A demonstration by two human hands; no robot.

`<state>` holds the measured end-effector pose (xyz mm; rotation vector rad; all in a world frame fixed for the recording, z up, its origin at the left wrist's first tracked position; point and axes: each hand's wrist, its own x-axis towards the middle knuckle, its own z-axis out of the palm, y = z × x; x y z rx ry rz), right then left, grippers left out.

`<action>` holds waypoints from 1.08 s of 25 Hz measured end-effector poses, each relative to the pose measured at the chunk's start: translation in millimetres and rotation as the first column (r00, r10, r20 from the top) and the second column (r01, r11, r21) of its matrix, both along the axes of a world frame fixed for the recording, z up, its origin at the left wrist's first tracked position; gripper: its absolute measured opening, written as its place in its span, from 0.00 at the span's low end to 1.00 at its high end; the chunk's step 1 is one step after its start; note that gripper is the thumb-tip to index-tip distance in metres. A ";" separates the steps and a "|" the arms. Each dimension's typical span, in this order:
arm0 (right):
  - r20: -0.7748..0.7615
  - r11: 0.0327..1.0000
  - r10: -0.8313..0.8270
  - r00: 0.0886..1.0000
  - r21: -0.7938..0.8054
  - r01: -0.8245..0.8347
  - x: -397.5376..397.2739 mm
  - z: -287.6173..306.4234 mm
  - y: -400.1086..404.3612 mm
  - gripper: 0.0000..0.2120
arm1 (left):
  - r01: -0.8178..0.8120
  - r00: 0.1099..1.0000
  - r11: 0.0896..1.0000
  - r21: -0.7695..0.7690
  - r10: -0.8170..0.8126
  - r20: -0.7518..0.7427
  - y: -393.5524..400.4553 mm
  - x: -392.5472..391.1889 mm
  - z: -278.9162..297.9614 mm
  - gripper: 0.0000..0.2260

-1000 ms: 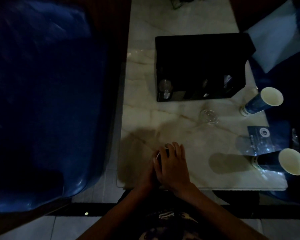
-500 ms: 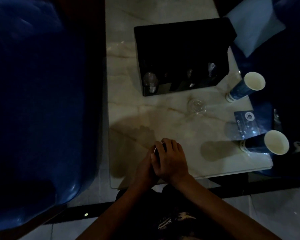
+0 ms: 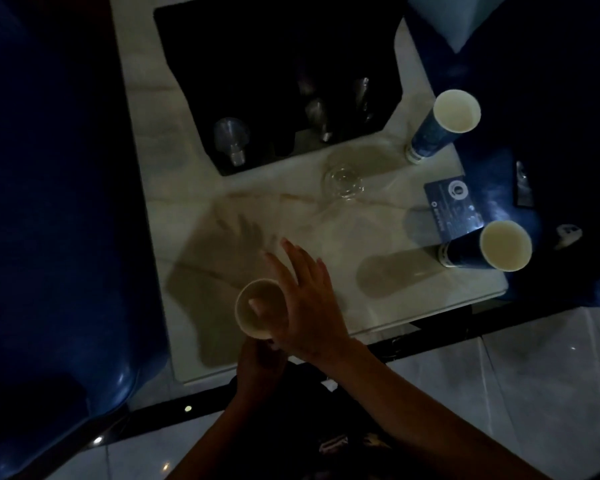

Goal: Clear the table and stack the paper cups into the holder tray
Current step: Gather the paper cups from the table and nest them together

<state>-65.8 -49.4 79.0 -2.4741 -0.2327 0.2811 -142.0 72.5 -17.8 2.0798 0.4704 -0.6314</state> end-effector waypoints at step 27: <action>-0.031 0.857 -0.513 0.858 0.028 0.514 -3.0 -26.8 -331.4 0.46 | 0.479 0.647 0.577 0.662 -0.742 0.178 -363.9 355.6 80.8 0.36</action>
